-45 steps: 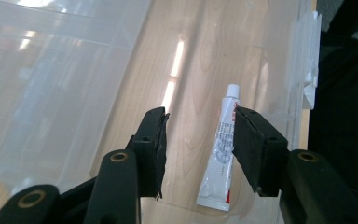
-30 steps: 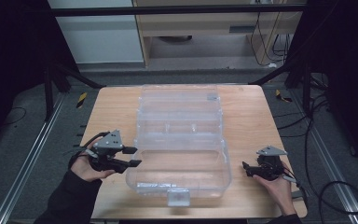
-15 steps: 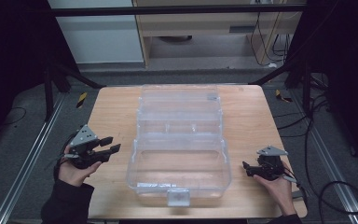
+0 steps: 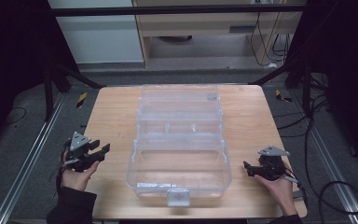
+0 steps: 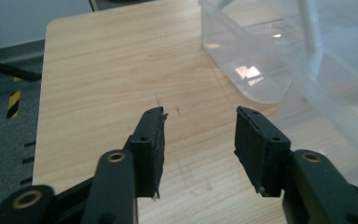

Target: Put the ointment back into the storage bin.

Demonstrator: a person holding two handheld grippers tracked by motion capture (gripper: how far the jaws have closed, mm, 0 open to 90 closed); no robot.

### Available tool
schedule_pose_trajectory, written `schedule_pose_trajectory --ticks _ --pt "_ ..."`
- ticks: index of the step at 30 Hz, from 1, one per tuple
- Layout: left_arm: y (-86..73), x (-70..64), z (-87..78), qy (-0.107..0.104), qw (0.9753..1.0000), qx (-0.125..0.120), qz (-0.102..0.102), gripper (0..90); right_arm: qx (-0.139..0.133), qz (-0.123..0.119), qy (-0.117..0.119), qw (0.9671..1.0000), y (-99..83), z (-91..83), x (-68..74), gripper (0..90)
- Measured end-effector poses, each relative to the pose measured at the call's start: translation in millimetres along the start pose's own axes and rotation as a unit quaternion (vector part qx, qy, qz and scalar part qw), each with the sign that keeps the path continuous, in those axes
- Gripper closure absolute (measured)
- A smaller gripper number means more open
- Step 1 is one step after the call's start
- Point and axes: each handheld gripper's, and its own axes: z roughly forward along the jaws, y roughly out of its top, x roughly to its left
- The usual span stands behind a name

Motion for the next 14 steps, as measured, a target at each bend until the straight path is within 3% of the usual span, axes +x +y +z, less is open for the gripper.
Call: schedule_pose_trajectory --ticks 6,9,14 --pt "-16.7 7.8 6.3 0.031 0.9992 0.006 -0.023 47.2 0.001 0.003 0.000 1.0000 -0.9 -0.2 -0.6 16.4" --pt "-22.4 15.7 6.2 0.043 0.9980 0.007 -0.047 43.3 0.000 0.004 -0.001 1.0000 -1.2 -0.6 -1.3 16.0" --pt "-32.2 23.3 8.8 0.055 0.9969 0.020 -0.054 36.0 0.000 0.008 0.001 1.0000 -1.2 -1.7 -1.8 15.3"
